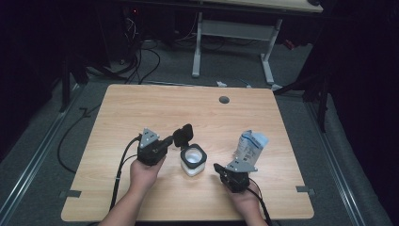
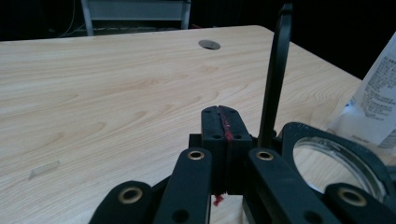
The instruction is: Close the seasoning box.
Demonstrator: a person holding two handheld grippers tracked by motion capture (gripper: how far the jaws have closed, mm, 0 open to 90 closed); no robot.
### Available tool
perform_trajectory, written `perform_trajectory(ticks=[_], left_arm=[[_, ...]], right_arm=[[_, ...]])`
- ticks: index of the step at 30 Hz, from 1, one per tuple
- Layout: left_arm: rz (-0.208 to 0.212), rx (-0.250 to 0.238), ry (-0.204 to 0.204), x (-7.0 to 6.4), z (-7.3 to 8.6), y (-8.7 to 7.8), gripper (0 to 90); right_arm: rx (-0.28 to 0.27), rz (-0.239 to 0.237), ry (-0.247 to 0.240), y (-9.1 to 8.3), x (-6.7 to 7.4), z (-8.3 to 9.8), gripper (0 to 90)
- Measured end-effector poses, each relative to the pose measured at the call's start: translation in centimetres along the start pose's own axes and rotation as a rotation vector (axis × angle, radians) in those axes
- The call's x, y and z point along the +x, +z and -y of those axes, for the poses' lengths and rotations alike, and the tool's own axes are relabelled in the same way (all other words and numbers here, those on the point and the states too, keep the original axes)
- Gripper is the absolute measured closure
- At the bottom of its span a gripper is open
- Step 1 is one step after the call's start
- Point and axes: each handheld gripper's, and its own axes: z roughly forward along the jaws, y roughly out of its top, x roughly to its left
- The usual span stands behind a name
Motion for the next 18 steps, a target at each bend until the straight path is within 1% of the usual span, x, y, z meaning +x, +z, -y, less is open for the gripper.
perform_trajectory(ticks=[3, 6, 10, 12, 15, 18], left_arm=[[0.011, -0.002, -0.006, -0.2, -0.1, 0.1, 89.7], [0.012, -0.004, -0.006, -0.3, -0.1, 0.1, 89.8], [0.020, -0.011, -0.013, -0.4, 0.0, -0.2, 89.8], [0.025, -0.013, -0.009, -0.6, 0.1, -0.2, 89.8], [0.028, -0.018, -0.022, -0.6, 0.3, -0.3, 89.8], [0.030, -0.026, -0.023, -0.8, 0.5, -0.4, 89.8]], right_arm=[[-0.001, -0.020, -0.006, 0.5, 0.5, -0.3, 89.9], [-0.002, -0.031, -0.008, 0.8, 1.0, -0.6, 89.8], [-0.017, -0.036, -0.012, 0.9, 1.3, -1.0, 89.8], [-0.019, -0.036, -0.014, 0.9, 1.5, -1.2, 89.8], [-0.018, -0.035, -0.022, 0.9, 1.7, -1.4, 89.7], [-0.019, -0.034, -0.019, 0.9, 1.8, -1.4, 89.7]])
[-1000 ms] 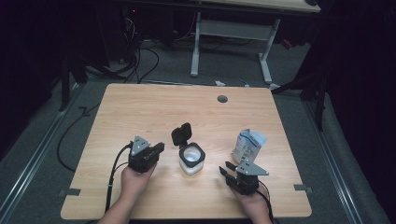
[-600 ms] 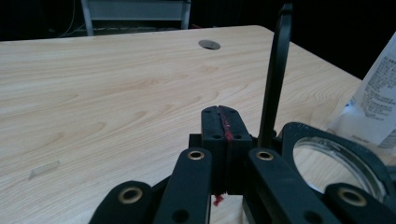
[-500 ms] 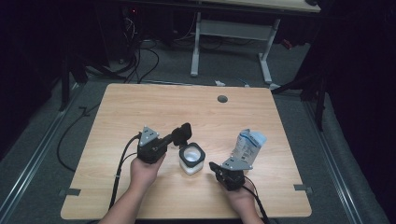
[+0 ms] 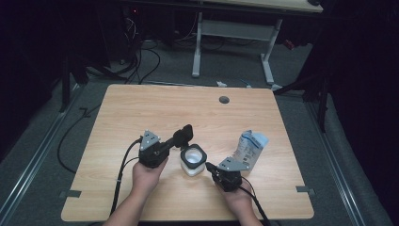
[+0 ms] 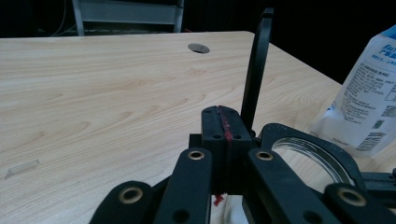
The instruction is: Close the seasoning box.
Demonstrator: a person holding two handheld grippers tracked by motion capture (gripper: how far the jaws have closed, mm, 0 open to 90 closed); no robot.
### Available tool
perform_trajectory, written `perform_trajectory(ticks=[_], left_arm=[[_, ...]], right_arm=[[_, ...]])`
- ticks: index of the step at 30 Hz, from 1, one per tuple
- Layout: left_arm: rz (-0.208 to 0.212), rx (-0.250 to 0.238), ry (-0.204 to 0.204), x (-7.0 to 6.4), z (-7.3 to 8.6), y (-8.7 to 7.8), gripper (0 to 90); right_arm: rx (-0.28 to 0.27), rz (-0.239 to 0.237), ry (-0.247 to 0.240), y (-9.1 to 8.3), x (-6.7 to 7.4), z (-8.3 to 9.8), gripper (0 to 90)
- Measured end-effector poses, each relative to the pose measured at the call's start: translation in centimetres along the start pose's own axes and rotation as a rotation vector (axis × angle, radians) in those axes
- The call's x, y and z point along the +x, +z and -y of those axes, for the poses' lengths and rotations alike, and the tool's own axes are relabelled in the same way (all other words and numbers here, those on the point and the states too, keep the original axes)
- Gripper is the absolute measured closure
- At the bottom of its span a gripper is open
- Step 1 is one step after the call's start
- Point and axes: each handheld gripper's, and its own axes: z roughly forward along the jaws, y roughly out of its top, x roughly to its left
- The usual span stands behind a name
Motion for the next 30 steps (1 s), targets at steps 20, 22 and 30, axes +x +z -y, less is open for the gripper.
perform_trajectory(ticks=[20, 22, 30], left_arm=[[0.027, 0.025, 0.060, -1.5, 1.0, -0.1, 89.3], [0.023, 0.024, 0.057, -1.5, 1.1, -0.2, 89.4], [0.004, 0.030, 0.066, -1.0, 1.5, -0.6, 88.5]], right_arm=[[0.000, -0.001, -0.001, 0.0, 0.2, 0.1, 89.1], [0.002, -0.002, -0.002, 0.0, 0.1, 0.2, 88.9], [0.002, 0.008, -0.001, -0.4, -0.2, 0.5, 88.4]])
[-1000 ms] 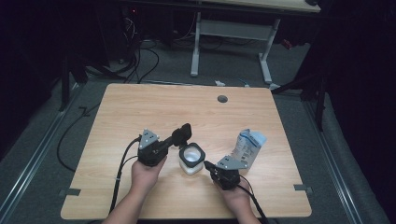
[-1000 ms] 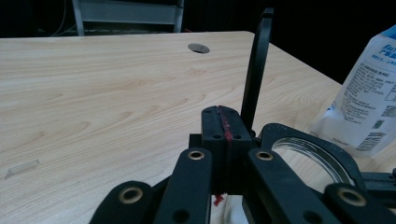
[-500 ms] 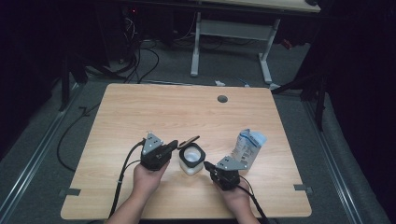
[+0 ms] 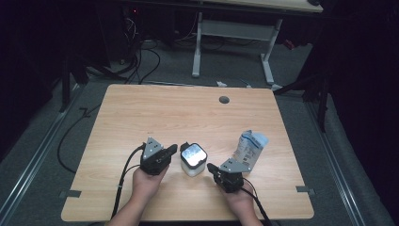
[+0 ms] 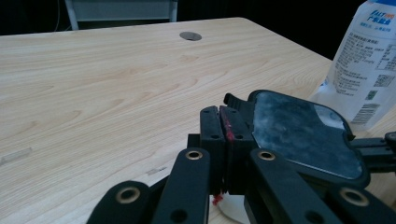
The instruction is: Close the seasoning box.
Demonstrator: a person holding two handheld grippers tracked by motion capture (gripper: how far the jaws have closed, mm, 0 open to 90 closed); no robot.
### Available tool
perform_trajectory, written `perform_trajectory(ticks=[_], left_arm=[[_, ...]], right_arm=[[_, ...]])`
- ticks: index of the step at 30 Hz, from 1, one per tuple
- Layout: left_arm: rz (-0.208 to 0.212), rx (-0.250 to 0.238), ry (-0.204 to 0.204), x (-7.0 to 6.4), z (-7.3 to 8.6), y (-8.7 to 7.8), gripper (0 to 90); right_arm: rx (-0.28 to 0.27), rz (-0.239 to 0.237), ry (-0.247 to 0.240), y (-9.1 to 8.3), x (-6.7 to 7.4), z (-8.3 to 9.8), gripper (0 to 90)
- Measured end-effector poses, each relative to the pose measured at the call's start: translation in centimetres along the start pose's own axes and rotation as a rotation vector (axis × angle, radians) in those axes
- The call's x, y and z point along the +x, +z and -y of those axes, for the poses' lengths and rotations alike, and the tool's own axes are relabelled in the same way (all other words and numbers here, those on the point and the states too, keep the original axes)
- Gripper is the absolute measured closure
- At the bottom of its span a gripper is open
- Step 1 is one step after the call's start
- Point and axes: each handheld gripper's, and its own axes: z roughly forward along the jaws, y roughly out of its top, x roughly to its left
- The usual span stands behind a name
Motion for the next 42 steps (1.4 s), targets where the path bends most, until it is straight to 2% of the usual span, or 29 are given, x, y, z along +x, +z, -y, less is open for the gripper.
perform_trajectory(ticks=[9, 11, 15, 17, 20, 26, 34, 42], left_arm=[[-0.025, 0.035, 0.001, 0.7, 1.4, -0.5, 87.7], [-0.029, 0.056, 0.006, 0.5, 2.1, -0.4, 88.3], [-0.011, 0.091, 0.008, -0.3, 3.7, -0.1, 89.7], [-0.003, 0.104, 0.012, -0.9, 4.2, 0.3, 89.7], [-0.001, 0.104, -0.002, -1.0, 4.4, 0.5, 89.7], [-0.002, 0.099, 0.006, -1.3, 4.8, 0.2, 89.7], [-0.020, 0.107, 0.001, -0.4, 5.2, -0.8, 89.7], [-0.095, 0.087, 0.017, 2.4, 4.8, -3.7, 86.7]], right_arm=[[0.003, 0.033, 0.024, -0.5, -1.2, 0.6, 87.3], [-0.001, 0.041, 0.026, -0.4, -1.4, 0.6, 88.0], [-0.001, 0.051, 0.046, 0.0, -1.9, 0.3, 89.9], [0.005, 0.051, 0.040, 0.3, -1.9, 0.2, 89.9], [0.002, 0.051, 0.046, 0.8, -1.9, -0.2, 90.0], [-0.001, 0.052, 0.043, 1.2, -1.9, -0.5, 90.0], [-0.002, 0.034, 0.020, 1.9, -1.4, -1.2, 90.0], [-0.004, 0.009, 0.007, 1.0, 0.3, -0.6, 90.0]])
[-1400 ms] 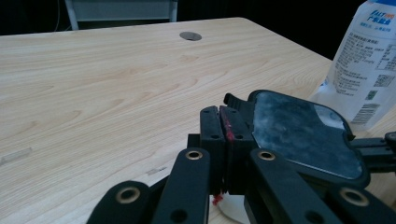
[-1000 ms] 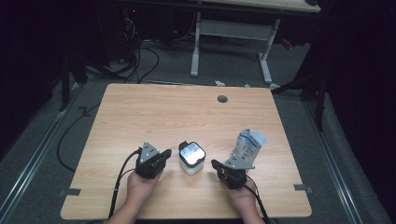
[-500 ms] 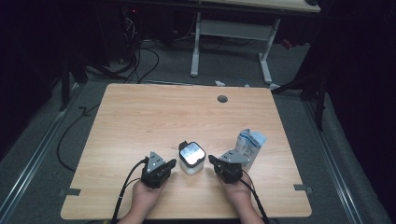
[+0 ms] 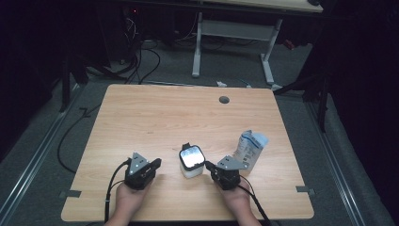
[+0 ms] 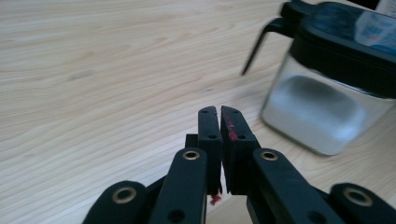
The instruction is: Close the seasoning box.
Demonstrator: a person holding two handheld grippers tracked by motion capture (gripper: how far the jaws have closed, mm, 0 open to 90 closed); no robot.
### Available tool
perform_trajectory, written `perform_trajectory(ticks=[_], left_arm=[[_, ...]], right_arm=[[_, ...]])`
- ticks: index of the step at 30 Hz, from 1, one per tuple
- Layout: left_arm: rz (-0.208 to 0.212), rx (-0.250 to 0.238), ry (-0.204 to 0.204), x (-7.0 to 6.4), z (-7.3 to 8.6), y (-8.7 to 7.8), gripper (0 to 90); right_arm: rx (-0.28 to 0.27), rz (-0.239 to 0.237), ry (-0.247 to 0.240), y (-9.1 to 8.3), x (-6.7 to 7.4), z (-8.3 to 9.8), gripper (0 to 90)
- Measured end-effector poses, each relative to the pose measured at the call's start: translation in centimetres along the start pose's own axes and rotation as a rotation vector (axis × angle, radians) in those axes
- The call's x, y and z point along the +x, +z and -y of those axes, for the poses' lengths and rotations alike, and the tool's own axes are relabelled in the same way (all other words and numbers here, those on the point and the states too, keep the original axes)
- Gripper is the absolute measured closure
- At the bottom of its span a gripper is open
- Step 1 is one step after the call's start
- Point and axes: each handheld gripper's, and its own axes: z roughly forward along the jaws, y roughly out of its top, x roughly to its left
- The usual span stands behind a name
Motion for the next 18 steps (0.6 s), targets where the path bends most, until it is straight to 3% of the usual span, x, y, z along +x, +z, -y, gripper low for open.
perform_trajectory(ticks=[4, 9, 13, 18], left_arm=[[-0.025, 0.000, -0.009, 1.2, 0.5, -0.8, 83.8], [-0.034, -0.002, -0.012, 1.8, 1.2, -1.3, 80.0], [-0.044, -0.008, -0.002, 2.4, 1.3, -2.0, 74.5], [-0.080, -0.009, 0.001, 3.9, 1.8, -3.0, 60.7]], right_arm=[[-0.006, -0.025, -0.004, -0.2, 1.2, 0.3, 89.9], [-0.004, -0.039, -0.019, 0.1, 2.1, 0.3, 89.6], [-0.007, -0.024, -0.008, -0.7, 1.4, 0.6, 88.9], [-0.007, 0.025, 0.029, -2.3, -0.5, 1.8, 83.9]])
